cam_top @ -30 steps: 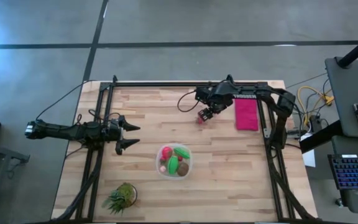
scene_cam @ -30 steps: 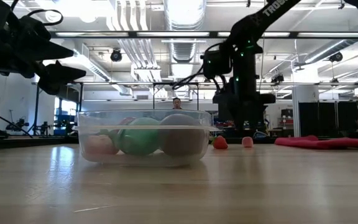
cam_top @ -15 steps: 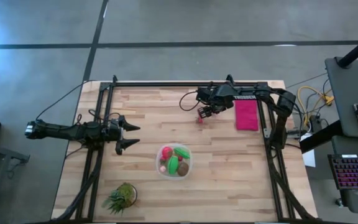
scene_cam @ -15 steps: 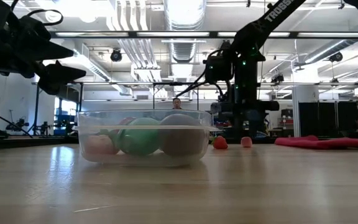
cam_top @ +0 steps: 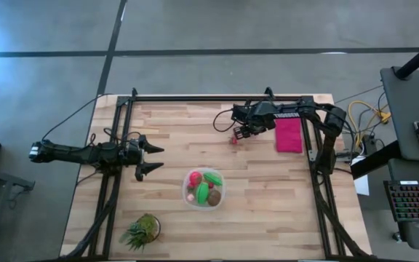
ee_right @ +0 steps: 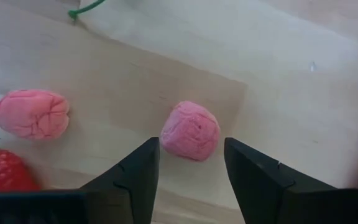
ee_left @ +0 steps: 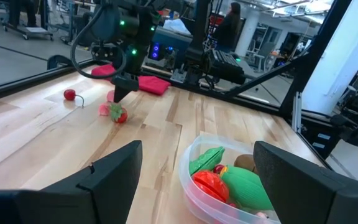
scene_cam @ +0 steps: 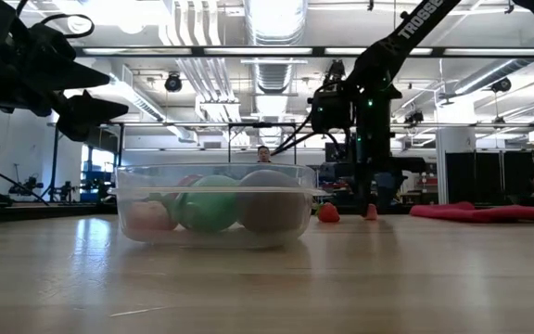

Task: Pick and placing Produce into tupperware
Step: Put the peach into the bin

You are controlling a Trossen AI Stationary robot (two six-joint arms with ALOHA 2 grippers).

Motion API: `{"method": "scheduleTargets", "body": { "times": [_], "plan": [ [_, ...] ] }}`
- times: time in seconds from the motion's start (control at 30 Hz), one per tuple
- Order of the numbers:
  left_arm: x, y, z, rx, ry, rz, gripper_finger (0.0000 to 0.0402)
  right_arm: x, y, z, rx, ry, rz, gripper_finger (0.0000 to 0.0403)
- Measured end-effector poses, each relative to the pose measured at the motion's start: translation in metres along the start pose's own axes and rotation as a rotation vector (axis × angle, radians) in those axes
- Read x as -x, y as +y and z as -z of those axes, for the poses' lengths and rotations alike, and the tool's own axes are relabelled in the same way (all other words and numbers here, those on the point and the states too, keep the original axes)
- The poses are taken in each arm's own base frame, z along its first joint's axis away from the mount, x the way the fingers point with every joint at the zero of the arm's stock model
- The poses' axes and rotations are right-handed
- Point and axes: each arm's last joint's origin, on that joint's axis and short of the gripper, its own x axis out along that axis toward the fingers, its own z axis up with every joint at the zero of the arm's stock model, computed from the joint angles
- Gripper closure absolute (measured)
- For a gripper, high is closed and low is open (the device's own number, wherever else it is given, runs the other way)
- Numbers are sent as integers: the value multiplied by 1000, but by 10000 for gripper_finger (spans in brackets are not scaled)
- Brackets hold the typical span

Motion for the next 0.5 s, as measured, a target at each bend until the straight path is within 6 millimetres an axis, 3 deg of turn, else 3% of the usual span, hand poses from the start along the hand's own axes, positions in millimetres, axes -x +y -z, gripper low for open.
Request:
{"method": "scheduleTargets", "body": {
  "times": [0.5],
  "plan": [
    [0, 0, 0, -1, 2, 0, 107, -8, -2, 1, -32, -28, -22, 231]
  ]
}}
